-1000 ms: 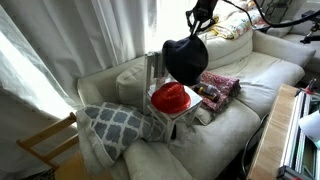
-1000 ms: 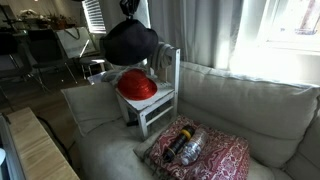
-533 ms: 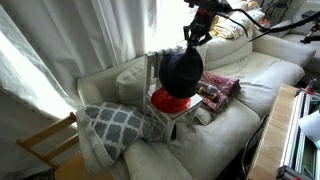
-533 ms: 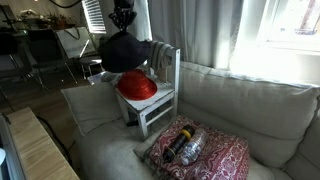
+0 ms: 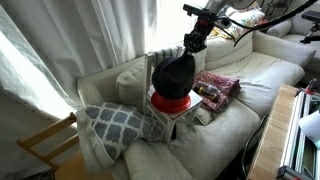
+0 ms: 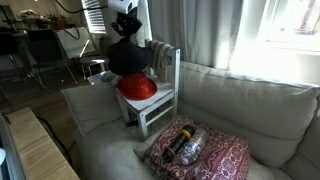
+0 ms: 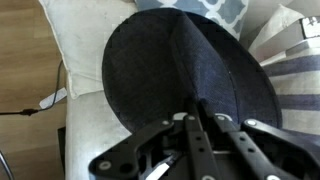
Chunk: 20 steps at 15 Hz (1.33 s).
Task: Put the black hat on the seat of the chair, put the red hat on the black hat and then put the hats on the couch
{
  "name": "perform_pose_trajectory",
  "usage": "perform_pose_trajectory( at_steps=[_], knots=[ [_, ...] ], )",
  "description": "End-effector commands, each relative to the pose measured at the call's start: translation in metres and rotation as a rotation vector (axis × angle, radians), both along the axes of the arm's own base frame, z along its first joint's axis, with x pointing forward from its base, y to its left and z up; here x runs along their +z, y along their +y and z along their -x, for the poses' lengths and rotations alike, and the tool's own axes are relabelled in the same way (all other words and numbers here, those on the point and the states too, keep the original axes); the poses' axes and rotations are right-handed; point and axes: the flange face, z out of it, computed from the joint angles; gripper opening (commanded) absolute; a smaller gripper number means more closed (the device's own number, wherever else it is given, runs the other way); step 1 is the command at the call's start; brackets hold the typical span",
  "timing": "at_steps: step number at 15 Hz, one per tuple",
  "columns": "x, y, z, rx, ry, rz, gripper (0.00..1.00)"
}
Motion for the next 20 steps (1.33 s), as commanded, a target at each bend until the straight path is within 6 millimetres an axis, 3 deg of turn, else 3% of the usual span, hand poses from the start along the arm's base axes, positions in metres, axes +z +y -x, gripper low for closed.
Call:
perform_pose_trajectory(
  at_steps=[1, 10, 20],
  knots=[
    [-0.028, 0.004, -0.004, -0.069, 0.002, 0.02, 0.02],
    [-0.082, 0.015, -0.024, -0.049, 0.099, -0.001, 0.02],
    [-0.126, 0.006, -0.051, -0.116, 0.164, 0.046, 0.02]
  ],
)
